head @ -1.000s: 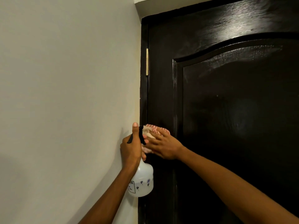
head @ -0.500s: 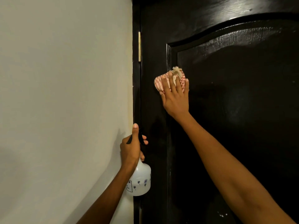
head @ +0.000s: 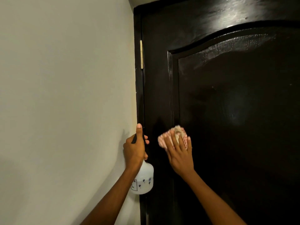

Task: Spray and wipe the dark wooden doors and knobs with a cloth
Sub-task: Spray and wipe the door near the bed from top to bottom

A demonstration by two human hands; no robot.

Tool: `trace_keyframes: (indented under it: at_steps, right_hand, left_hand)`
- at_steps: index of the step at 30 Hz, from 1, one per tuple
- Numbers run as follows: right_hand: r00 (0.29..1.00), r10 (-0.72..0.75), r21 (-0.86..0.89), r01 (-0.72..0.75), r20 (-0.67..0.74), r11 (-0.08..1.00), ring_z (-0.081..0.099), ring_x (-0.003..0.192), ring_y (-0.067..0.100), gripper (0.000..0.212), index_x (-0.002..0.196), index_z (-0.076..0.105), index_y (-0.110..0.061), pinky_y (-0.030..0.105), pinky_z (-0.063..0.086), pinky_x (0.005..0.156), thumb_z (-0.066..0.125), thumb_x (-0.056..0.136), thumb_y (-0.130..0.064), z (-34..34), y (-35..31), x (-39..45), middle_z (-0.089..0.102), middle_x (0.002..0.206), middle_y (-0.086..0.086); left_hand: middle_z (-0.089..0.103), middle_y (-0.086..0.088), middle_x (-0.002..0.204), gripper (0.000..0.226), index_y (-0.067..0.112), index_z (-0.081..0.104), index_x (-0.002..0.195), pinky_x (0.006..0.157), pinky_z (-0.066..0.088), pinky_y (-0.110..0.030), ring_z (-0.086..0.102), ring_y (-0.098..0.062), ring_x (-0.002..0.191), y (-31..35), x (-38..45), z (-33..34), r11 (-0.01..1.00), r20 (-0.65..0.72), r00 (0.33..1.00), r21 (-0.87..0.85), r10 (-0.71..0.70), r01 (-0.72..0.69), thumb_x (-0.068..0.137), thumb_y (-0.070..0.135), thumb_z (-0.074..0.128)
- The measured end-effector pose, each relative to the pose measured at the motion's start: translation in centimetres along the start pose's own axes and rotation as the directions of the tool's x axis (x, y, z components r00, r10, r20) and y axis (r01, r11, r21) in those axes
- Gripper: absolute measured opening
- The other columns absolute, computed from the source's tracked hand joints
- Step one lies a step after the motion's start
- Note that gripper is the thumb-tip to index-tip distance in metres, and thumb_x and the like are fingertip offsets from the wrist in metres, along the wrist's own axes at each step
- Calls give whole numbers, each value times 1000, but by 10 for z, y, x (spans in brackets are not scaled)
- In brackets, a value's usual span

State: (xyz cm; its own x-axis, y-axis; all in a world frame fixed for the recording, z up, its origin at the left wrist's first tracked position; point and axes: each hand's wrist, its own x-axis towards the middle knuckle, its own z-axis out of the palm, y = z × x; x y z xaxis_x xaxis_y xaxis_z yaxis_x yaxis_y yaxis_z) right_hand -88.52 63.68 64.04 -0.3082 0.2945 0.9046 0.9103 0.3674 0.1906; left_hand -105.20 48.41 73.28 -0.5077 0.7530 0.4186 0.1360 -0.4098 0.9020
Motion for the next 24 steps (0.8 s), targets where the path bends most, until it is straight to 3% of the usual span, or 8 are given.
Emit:
trace_keyframes:
  at_steps: [5,11,13,19,24]
  right_hand:
    - [985,44,18,-41,-166,999,25,150,40,59,159,31,-19,63,4,122,45,105,-36,-39,12,169,23,167,12]
    - [986,7,24,-3,-169,1000,23,152,37,59,158,31,-19,61,1,121,45,104,-37,-69,-10,288,26,165,11]
    - [987,-3,22,7,-163,1000,22,152,37,59,158,33,-18,59,-2,121,44,104,-38,-66,-24,299,27,165,11]
    - [965,-230,-34,228,-122,973,25,152,33,57,157,36,-18,62,10,122,42,104,-39,-41,-31,268,32,164,6]
    - [848,-526,-67,530,65,845,24,152,35,61,154,40,-26,64,11,121,49,97,-43,-11,-19,179,34,163,4]
  left_hand:
    - [77,-5,82,78,14,73,89,45,51,-28,59,-23,48,24,13,-2,996,-42,996,-43,75,-77,83,83,36]
    - [77,-7,82,82,9,75,91,39,48,-23,54,-16,40,36,25,-12,987,-100,990,-116,97,-108,80,80,37]
    - [77,-8,82,79,9,75,91,38,47,-23,53,-15,37,38,27,-13,982,-114,988,-146,105,-121,83,78,38]
    - [77,-9,83,76,9,76,93,38,46,-22,52,-12,36,27,26,-13,984,-111,987,-117,120,-133,84,76,39]
    - [76,-6,75,74,12,76,86,40,45,-25,51,-14,37,13,18,-11,991,-108,989,-74,103,-111,88,76,37]
